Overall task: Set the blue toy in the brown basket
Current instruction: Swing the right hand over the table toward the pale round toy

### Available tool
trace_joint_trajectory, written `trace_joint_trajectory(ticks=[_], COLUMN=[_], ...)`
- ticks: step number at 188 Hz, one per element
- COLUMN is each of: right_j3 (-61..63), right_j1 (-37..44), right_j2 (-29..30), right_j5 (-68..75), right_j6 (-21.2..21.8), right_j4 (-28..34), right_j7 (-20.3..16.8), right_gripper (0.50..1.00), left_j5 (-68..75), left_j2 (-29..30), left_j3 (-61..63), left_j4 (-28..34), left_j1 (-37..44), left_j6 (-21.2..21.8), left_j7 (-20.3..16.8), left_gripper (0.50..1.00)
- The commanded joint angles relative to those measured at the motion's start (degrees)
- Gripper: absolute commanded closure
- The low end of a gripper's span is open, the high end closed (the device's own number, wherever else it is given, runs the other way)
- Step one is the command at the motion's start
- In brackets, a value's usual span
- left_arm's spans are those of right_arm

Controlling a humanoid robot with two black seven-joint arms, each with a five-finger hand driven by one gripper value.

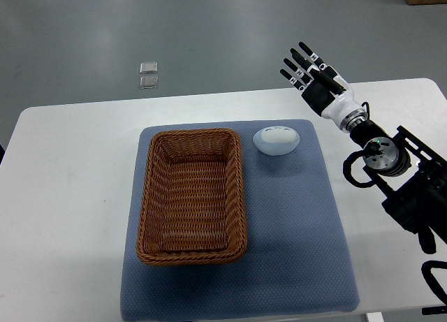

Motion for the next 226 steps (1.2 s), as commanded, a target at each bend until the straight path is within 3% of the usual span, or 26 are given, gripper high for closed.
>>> trace_joint_trajectory(ticks=[1,59,111,156,173,190,226], right_j3=[-0.07,-0.07,-6.13,-22.30,-30.47,-36.89,-46.65], right_j1=[0.08,0.78,7.99,18.80,24.77,29.43,35.67], right_j2=[0.00,-0.44,-6.41,-10.90,-11.95,-12.39,-13.36], right_j5=[-0.13,-0.48,-11.82,-41.17,-49.95,-52.51,-51.81], right_j6=[0.09,0.53,4.04,6.33,7.47,8.00,8.53], right_j4=[0.00,0.00,-0.26,0.79,2.37,3.43,5.01], right_j7=[0.00,-0.79,-1.05,-6.68,-10.98,-14.32,-16.17], right_gripper=[0.589,0.589,0.589,0.589,0.589,0.589,0.589], left_j5=[0.00,0.00,0.00,-0.09,-0.09,-0.09,-0.09], left_j2=[0.00,0.00,0.00,0.00,0.00,0.00,0.00], left_j3=[0.00,0.00,0.00,0.09,0.00,0.00,0.09], left_j4=[-0.02,-0.10,-0.63,-0.72,-0.37,-0.10,-0.10], left_j1=[0.00,0.00,0.09,0.09,0.09,0.09,0.09], left_j6=[-0.09,-0.09,-0.09,-0.09,-0.09,-0.09,-0.18], left_j7=[0.01,0.01,-0.17,-0.17,-0.17,-0.08,-0.08], left_gripper=[0.500,0.500,0.500,0.500,0.500,0.500,0.500])
